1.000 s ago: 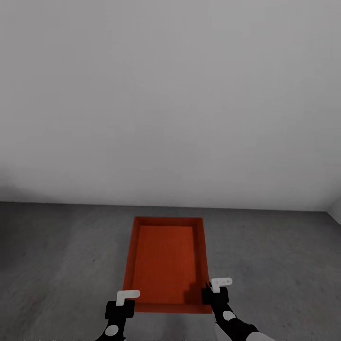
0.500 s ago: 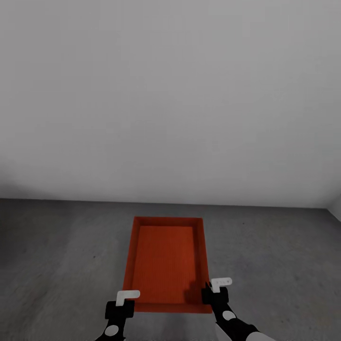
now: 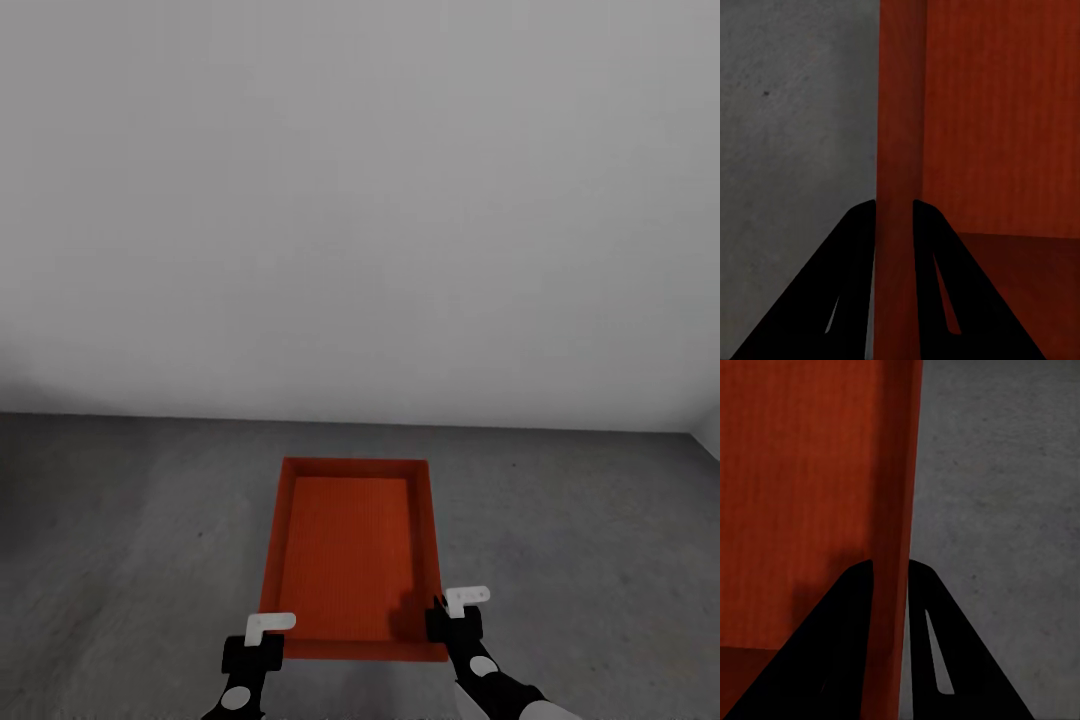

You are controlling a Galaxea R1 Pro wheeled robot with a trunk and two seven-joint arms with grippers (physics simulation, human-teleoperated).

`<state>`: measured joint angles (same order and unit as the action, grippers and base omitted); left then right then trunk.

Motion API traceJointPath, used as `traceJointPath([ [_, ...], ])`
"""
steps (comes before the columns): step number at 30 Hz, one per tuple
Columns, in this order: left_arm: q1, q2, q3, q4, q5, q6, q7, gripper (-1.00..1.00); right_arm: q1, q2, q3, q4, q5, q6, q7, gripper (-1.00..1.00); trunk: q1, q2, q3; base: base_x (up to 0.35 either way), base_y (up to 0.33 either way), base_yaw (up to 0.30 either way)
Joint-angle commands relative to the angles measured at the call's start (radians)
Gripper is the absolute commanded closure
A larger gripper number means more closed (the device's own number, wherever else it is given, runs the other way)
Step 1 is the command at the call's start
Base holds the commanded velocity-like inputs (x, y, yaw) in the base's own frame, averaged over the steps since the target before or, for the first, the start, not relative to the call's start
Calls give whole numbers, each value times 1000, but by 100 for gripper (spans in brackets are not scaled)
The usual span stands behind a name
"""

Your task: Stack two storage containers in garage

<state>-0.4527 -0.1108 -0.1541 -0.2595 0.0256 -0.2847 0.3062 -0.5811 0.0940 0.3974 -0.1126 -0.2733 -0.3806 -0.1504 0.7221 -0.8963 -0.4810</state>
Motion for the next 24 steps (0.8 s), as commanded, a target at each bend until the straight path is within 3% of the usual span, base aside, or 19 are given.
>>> traceJointPath([
  [1, -1, 0, 30, -17, 88, -76, 33, 100, 0, 0, -48, 11, -26, -1, -46, 100, 0, -1, -3, 0, 0, 0],
  [24, -1, 0, 30, -17, 88, -76, 33, 100, 0, 0, -48, 11, -26, -1, -45, 100, 0, -1, -40, 0, 0, 0],
])
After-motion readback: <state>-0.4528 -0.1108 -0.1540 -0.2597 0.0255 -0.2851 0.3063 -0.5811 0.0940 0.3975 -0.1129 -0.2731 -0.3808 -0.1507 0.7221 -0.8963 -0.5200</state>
